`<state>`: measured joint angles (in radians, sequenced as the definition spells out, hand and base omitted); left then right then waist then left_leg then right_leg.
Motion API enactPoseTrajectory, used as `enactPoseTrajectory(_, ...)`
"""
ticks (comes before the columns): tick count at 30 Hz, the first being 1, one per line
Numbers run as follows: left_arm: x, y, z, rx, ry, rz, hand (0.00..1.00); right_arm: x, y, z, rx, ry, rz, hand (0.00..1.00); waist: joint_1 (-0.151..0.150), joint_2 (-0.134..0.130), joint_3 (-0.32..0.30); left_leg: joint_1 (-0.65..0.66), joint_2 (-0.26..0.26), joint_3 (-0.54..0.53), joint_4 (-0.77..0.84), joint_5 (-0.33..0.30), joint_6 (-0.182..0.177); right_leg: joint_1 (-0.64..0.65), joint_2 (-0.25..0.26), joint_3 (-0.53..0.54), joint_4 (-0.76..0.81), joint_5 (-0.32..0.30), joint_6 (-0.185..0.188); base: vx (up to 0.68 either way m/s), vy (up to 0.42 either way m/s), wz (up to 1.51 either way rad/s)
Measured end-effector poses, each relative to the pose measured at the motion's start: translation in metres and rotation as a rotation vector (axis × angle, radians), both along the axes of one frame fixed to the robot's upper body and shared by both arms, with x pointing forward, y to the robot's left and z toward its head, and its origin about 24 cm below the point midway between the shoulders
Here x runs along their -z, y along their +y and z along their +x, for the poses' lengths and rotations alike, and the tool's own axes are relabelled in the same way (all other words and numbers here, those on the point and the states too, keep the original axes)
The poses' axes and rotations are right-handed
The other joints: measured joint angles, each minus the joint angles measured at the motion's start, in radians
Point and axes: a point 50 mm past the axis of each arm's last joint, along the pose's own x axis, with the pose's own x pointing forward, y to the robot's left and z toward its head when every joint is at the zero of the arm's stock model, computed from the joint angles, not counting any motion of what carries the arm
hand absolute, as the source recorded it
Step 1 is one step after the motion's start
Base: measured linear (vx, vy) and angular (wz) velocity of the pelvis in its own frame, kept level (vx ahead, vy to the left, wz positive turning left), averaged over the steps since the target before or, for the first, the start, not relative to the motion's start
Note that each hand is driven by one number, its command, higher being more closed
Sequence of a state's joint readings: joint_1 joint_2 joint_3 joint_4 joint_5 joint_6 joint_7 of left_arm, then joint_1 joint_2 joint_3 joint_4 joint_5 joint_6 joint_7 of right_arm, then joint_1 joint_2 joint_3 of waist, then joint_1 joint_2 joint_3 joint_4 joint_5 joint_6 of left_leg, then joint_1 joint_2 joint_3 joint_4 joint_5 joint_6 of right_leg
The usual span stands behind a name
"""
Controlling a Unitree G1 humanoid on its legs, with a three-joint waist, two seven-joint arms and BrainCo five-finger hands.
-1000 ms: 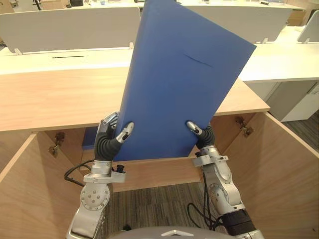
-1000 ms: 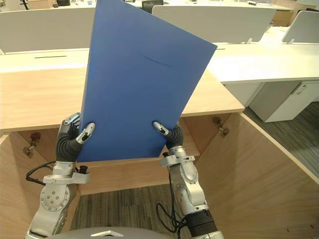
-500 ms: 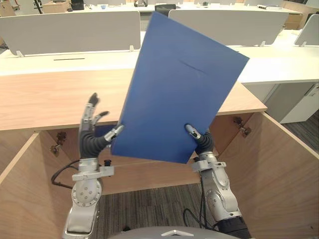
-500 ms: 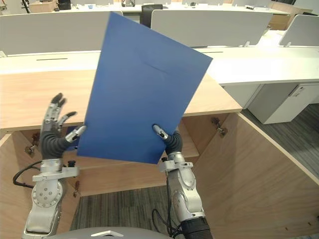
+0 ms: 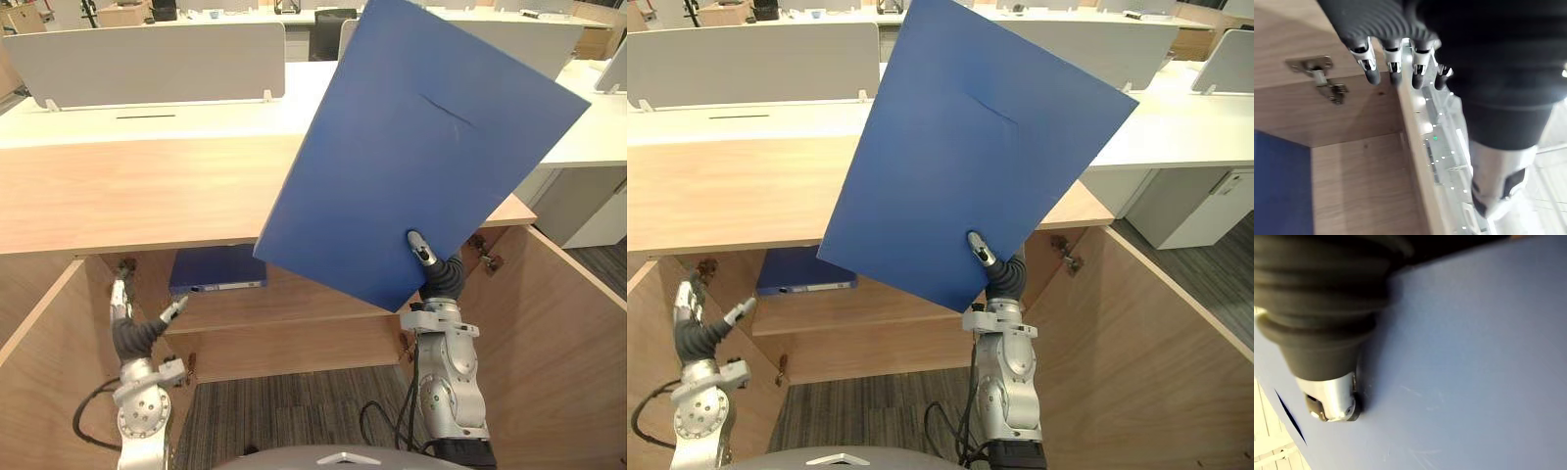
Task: Walk over to the cabinet, pick up the folder, carry it to the office cabinet, place the folder inside the office cabinet, then close the office cabinet door
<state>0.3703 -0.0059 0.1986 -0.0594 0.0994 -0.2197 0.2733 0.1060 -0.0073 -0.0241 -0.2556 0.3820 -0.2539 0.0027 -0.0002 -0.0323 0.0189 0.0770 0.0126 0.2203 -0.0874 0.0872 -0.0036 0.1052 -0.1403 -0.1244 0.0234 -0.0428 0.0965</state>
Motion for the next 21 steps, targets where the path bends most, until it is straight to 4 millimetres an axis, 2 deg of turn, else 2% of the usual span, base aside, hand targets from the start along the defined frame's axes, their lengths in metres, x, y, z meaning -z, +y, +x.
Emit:
enactPoseTrajectory(1,0.024,0.0,-0.008,0.005,0.111,-0.034,0.0,-0.001,0.001,0.0,0.003,-0.006,0.001,1.0,0.0,0.0,0.0,-0.001,0.0,0.0,0.0,0.0,0.0,0.0,0.0,0.0,0.0,-0.001,0.001,0.0,0.0,0.0)
enactPoseTrajectory(3,0.046,-0.002,-0.016,0.01,0.22,-0.068,0.0,-0.001,0.003,0.0,-0.001,-0.005,-0.008,1.0,0.001,0.0,0.0,-0.001,0.0,0.0,0.0,0.0,0.0,0.0,0.0,-0.001,0.0,-0.001,0.001,0.0,0.0,0.0)
enactPoseTrajectory(4,0.071,-0.004,-0.03,0.012,0.356,-0.114,0.0,-0.001,0.004,0.0,0.0,-0.004,-0.019,1.0,0.001,0.0,0.001,-0.001,0.0,0.0,0.0,-0.002,-0.002,-0.001,0.0,-0.001,0.0,-0.002,0.002,0.0,0.0,0.0)
enactPoseTrajectory(7,0.107,-0.009,-0.057,0.011,0.561,-0.188,0.0,0.0,0.009,-0.001,-0.019,0.002,-0.021,1.0,0.001,-0.001,0.001,-0.002,0.0,0.0,0.0,-0.002,-0.003,-0.001,0.0,-0.001,0.0,-0.003,0.002,0.0,0.0,0.0)
enactPoseTrajectory(9,0.131,-0.012,-0.084,-0.016,0.715,-0.245,0.0,0.0,0.019,0.0,-0.058,0.002,-0.017,1.0,0.001,-0.001,0.002,-0.002,0.002,0.0,0.0,-0.003,-0.004,-0.002,0.002,0.0,0.0,-0.003,0.001,0.0,0.0,0.0)
enactPoseTrajectory(14,0.148,-0.01,-0.11,-0.034,0.86,-0.267,0.0,0.0,0.037,-0.001,-0.145,0.001,-0.038,1.0,0.006,-0.001,0.004,-0.001,0.009,0.001,0.0,-0.005,-0.006,-0.002,0.004,0.003,0.001,-0.003,-0.001,0.0,0.0,0.0)
enactPoseTrajectory(21,0.161,-0.007,-0.121,0.001,0.983,-0.274,0.0,0.006,0.064,-0.005,-0.278,0.007,-0.25,1.0,0.006,0.002,0.017,0.0,0.007,0.001,0.0,-0.009,-0.003,0.0,0.007,0.004,-0.002,-0.003,-0.002,0.0,0.0,0.0)
